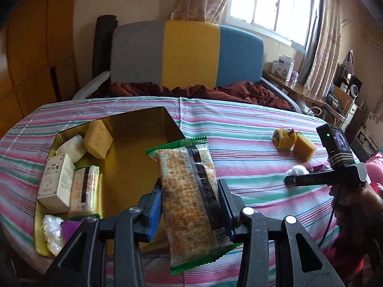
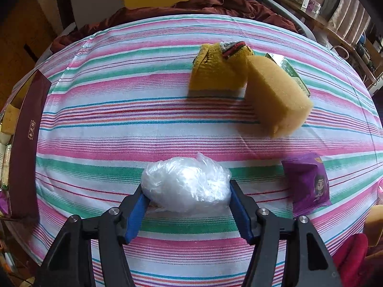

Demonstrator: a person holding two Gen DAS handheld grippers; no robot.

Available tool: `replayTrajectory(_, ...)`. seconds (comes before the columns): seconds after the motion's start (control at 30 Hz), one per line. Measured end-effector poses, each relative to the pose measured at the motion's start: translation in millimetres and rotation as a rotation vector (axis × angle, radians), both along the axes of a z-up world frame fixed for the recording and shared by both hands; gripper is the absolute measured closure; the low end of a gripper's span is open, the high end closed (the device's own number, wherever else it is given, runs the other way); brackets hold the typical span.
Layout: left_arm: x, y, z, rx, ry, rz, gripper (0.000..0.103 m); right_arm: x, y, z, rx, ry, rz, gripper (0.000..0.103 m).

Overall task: Organize objects
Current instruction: 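Carry the cracker packet into the gold box and lower it with the left tool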

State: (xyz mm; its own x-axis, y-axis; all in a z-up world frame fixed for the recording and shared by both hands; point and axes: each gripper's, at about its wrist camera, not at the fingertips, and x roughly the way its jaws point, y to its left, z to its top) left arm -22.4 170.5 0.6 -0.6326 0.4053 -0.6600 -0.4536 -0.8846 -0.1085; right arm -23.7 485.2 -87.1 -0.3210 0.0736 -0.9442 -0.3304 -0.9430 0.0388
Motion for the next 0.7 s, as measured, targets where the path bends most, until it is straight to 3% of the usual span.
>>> replayTrajectory(0.17,-12.8,-39.7,-3.9,0.022,-0.023,0.080,0.060,0.3,-3.1,0.3,0.013,-0.001,0.006,0.038)
replayTrajectory(0.47,-34.2,-155.5,-6.7,0.128,-0.084,0.288,0.060,-0.3,-8.1,0.5,0.025,-0.004,0.015,0.038)
replayTrajectory(0.57,-32.6,-175.2,-10.4,0.132,-0.088,0.312,0.060,-1.2,-6.9,0.3,0.026,-0.005,0.017,0.038)
replayTrajectory(0.7,-32.3,-163.2,-16.9,0.105,-0.090,0.264,0.060,-0.5,-8.3,1.8,0.029,-0.005,0.020,0.038)
